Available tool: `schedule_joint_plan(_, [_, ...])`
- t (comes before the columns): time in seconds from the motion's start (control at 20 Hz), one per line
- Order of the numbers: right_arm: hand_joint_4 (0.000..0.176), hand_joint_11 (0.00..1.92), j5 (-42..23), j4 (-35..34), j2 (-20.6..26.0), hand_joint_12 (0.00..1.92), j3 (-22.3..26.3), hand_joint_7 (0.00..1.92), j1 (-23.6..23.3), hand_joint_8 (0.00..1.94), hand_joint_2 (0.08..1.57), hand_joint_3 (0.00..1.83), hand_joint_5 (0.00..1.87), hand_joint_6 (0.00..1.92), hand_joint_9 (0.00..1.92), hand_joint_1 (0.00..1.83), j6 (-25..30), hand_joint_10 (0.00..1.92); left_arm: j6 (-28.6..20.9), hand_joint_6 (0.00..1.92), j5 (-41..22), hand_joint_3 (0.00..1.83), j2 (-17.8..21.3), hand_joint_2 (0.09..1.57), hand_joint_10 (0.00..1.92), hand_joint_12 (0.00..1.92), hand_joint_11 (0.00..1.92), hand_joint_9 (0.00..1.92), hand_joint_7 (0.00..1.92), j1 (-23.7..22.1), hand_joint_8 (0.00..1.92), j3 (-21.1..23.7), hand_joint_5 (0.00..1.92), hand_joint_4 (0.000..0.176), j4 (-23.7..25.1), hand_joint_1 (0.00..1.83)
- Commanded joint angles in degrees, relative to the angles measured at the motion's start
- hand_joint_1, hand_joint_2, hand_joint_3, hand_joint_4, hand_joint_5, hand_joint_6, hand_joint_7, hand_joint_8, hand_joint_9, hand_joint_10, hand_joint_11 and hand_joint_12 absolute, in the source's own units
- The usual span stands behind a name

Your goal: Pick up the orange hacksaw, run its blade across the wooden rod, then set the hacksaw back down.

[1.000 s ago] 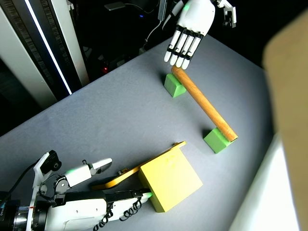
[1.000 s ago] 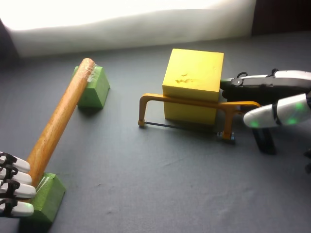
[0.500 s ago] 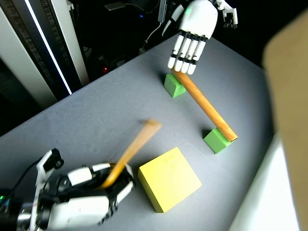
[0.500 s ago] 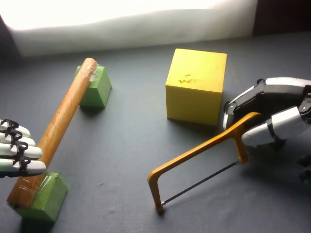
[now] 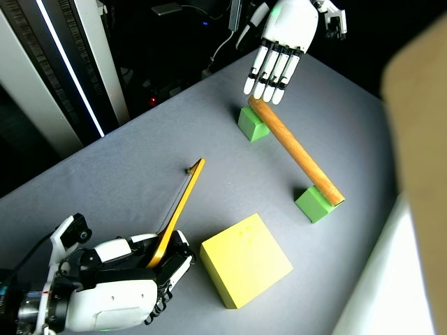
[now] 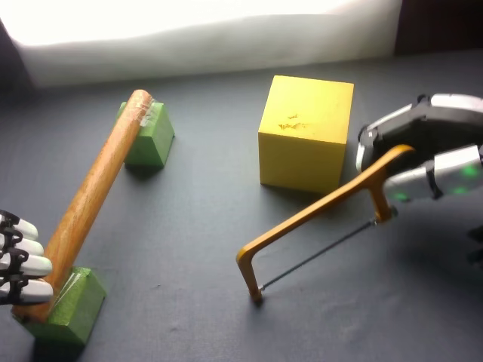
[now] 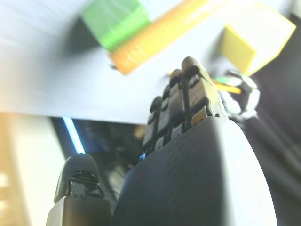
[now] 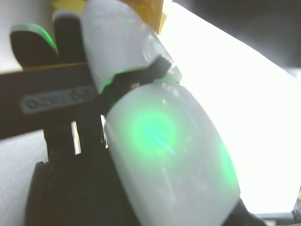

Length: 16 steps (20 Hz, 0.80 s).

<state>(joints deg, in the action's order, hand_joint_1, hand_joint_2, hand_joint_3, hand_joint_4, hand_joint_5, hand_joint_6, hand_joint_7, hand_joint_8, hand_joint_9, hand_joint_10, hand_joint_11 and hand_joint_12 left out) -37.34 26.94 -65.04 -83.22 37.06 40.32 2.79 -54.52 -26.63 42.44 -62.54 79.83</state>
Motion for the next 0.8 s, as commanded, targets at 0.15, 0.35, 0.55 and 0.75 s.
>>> schedule_joint_plan(0.15, [0.0, 0.9, -11.5, -22.9, 2.7, 1.54, 9.0, 0.89, 0.2, 1.13, 1.16, 0.0, 0.8, 1.04, 0.91, 1.37, -14.7, 1.39, 0.0, 0.0, 1.6, 0.0, 0.1, 1.19, 0.0, 0.29, 0.0, 0.09, 0.04, -0.4, 0.0, 0.5, 0.03, 0.0, -3.6, 0.1])
schedule_joint_plan(0.35, [0.0, 0.88, -17.9, -33.4, 3.6, 1.5, 15.9, 0.87, 0.6, 1.16, 1.16, 0.0, 0.78, 1.08, 0.91, 1.37, -23.5, 1.37, 0.0, 0.0, 2.1, 0.0, -0.1, 1.19, 0.0, 0.26, 0.0, 0.06, 0.03, 0.2, 0.0, 0.8, 0.02, 0.0, -3.5, 0.07])
schedule_joint_plan(0.55, [0.0, 0.9, -25.8, -41.4, 4.0, 1.48, 20.7, 0.87, 2.2, 1.14, 1.16, 0.0, 0.81, 1.05, 0.92, 1.37, -30.0, 1.37, 0.0, 0.01, 2.2, 0.0, -0.2, 1.19, 0.01, 0.3, 0.0, 0.08, 0.05, 1.4, 0.01, 1.0, 0.04, 0.0, -3.5, 0.1])
schedule_joint_plan(0.75, [0.0, 0.9, -32.6, -48.5, 2.9, 1.46, 23.9, 0.87, 3.3, 1.14, 1.16, 0.0, 0.78, 1.08, 0.93, 1.37, -35.6, 1.36, 0.0, 0.0, 2.1, 0.0, -0.4, 1.19, 0.0, 0.27, 0.0, 0.07, 0.03, 2.5, 0.0, 1.3, 0.03, 0.0, -3.5, 0.08])
